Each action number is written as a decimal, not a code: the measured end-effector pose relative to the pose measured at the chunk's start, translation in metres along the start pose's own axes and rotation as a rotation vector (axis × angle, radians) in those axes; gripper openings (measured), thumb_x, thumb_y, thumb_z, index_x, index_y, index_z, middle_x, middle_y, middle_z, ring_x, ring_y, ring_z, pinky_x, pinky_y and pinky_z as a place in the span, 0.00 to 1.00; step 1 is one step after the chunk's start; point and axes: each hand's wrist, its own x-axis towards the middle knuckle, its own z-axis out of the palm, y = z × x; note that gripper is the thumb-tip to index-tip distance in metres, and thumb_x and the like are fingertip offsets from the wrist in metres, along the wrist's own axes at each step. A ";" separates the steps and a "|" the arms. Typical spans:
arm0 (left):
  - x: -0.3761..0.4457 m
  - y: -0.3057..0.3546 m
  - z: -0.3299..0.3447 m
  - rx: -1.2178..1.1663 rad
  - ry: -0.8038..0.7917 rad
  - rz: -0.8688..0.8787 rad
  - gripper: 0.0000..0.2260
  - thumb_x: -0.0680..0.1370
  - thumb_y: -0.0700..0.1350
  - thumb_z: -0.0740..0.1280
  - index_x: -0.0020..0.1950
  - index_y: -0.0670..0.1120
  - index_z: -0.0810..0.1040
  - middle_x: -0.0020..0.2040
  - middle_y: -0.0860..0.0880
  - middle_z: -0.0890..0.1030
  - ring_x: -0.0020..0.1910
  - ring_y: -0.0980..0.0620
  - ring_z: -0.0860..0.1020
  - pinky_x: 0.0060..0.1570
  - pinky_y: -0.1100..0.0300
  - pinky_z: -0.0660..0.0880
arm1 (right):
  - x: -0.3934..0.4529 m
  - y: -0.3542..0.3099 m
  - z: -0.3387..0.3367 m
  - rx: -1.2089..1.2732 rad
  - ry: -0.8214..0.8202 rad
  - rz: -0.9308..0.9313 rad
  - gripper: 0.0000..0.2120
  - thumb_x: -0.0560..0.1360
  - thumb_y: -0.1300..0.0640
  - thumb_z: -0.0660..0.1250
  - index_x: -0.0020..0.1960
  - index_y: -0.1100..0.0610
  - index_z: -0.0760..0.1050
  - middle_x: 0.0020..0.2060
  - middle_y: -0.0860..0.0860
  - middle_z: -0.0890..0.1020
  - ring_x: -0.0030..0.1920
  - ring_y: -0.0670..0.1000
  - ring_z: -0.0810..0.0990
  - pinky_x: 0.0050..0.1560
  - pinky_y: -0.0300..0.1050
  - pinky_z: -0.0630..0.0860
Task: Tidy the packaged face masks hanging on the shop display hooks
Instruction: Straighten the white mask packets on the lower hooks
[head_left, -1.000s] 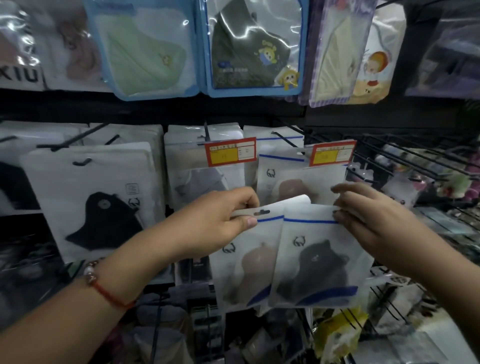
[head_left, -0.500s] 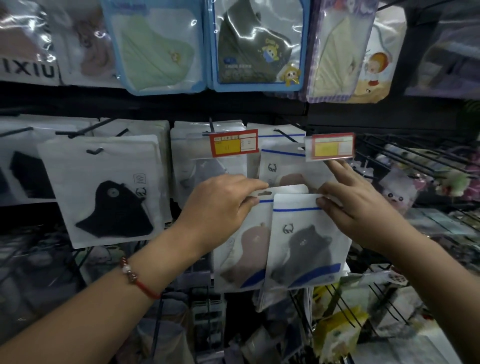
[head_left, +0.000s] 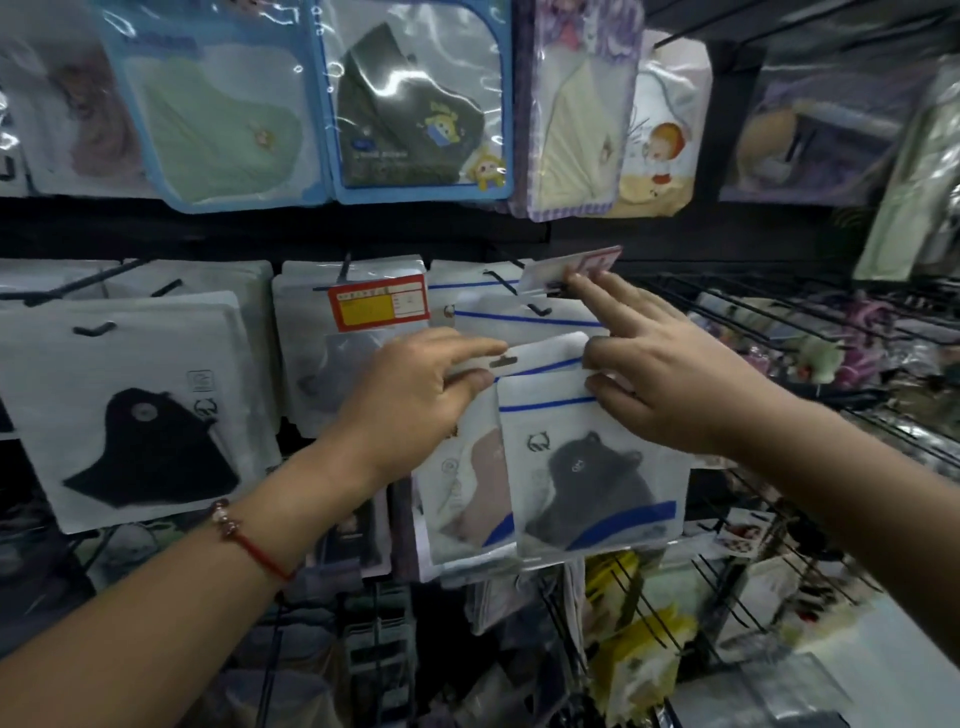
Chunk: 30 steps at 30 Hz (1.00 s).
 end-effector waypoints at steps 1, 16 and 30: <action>0.002 0.001 0.005 -0.021 -0.002 -0.033 0.14 0.79 0.45 0.70 0.65 0.53 0.80 0.54 0.58 0.81 0.54 0.63 0.77 0.53 0.70 0.72 | 0.000 0.002 -0.002 -0.017 -0.009 -0.011 0.08 0.80 0.50 0.60 0.47 0.52 0.74 0.79 0.53 0.48 0.79 0.57 0.45 0.74 0.45 0.41; 0.044 0.007 0.057 -0.064 0.124 -0.081 0.13 0.81 0.44 0.68 0.65 0.49 0.81 0.57 0.53 0.82 0.55 0.54 0.79 0.57 0.55 0.77 | 0.004 0.027 0.015 -0.106 0.027 -0.114 0.09 0.78 0.52 0.60 0.47 0.55 0.77 0.79 0.56 0.53 0.79 0.60 0.48 0.77 0.52 0.44; 0.058 -0.008 0.079 0.179 0.206 -0.103 0.13 0.82 0.45 0.65 0.66 0.50 0.80 0.52 0.51 0.82 0.52 0.51 0.78 0.50 0.55 0.77 | 0.005 0.033 0.028 -0.063 0.063 -0.128 0.13 0.78 0.50 0.54 0.46 0.52 0.76 0.79 0.56 0.54 0.79 0.59 0.47 0.78 0.55 0.46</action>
